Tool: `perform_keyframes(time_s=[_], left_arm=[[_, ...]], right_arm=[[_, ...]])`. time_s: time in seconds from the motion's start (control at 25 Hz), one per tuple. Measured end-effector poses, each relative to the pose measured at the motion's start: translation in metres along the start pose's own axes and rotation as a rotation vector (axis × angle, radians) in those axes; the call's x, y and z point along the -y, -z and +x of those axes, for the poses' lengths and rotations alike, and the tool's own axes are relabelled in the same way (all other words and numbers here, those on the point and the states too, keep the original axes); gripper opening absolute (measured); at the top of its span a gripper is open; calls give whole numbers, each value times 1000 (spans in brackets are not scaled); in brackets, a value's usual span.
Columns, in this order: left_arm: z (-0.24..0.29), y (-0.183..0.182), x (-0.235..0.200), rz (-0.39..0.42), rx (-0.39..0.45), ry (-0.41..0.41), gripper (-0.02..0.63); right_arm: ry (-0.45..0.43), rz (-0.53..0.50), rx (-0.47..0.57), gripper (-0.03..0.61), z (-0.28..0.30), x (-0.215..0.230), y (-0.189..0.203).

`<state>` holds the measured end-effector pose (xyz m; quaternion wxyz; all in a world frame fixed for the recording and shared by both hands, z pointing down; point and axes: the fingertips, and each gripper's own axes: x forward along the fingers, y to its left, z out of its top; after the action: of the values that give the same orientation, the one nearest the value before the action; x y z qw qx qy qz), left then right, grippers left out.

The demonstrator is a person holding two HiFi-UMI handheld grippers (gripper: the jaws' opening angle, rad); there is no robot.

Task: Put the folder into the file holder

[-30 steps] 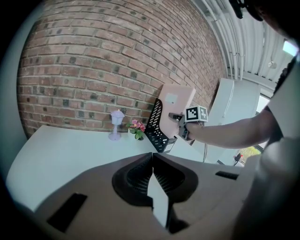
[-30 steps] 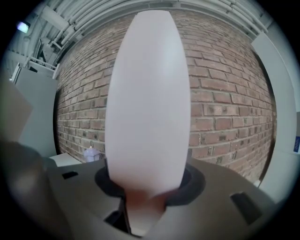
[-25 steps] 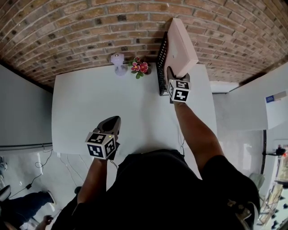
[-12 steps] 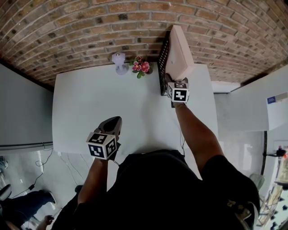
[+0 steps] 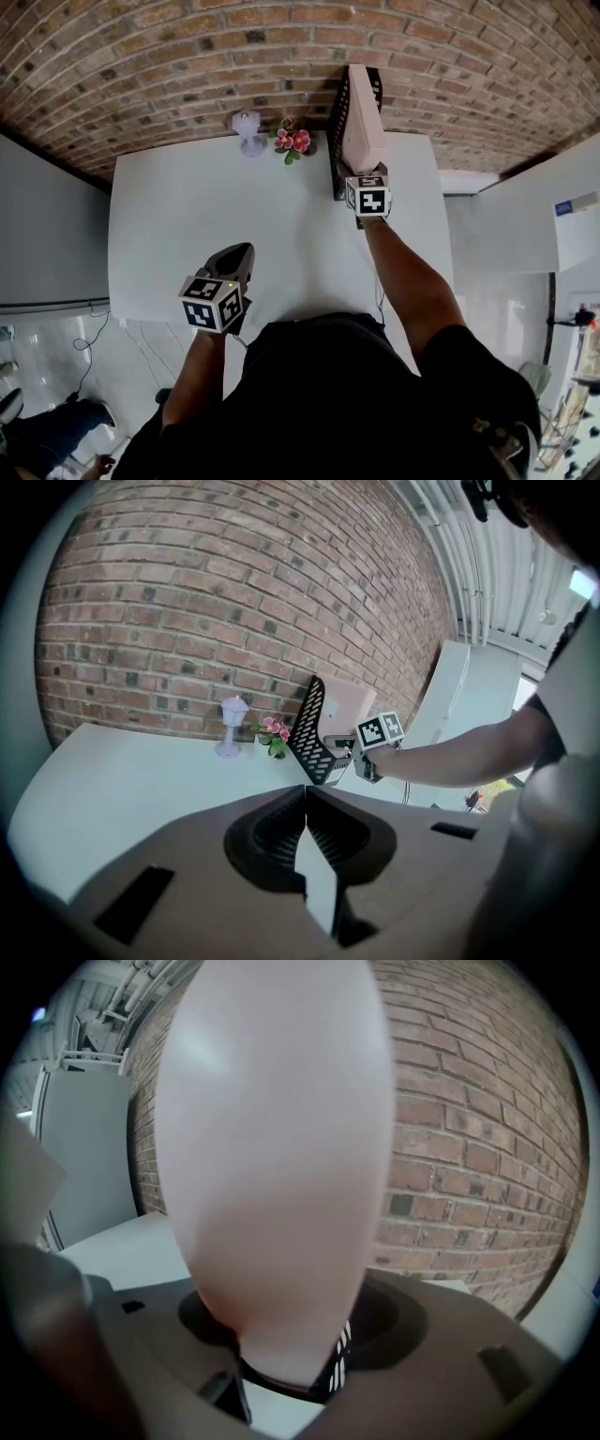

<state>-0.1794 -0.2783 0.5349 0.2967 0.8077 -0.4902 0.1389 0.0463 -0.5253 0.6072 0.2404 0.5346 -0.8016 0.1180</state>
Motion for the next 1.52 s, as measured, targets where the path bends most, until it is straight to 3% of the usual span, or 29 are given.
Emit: perform_keyframes(time_s=[0.72, 0.92, 1.2, 1.4, 1.52], left_arm=[[6, -4, 20, 78, 3, 40, 5], [16, -11, 43, 150, 8, 73, 5], [26, -23, 66, 155, 38, 126, 5], [30, -25, 75, 189, 24, 127, 5], [30, -24, 81, 197, 21, 137, 5]], right_arm=[[-23, 27, 2, 318, -63, -2, 15], [-96, 92, -17, 313, -107, -18, 30], [-297, 227, 57, 258, -177, -43, 17], [-400, 295, 96, 177, -215, -52, 7], [-437, 328, 115, 88, -230, -54, 4]])
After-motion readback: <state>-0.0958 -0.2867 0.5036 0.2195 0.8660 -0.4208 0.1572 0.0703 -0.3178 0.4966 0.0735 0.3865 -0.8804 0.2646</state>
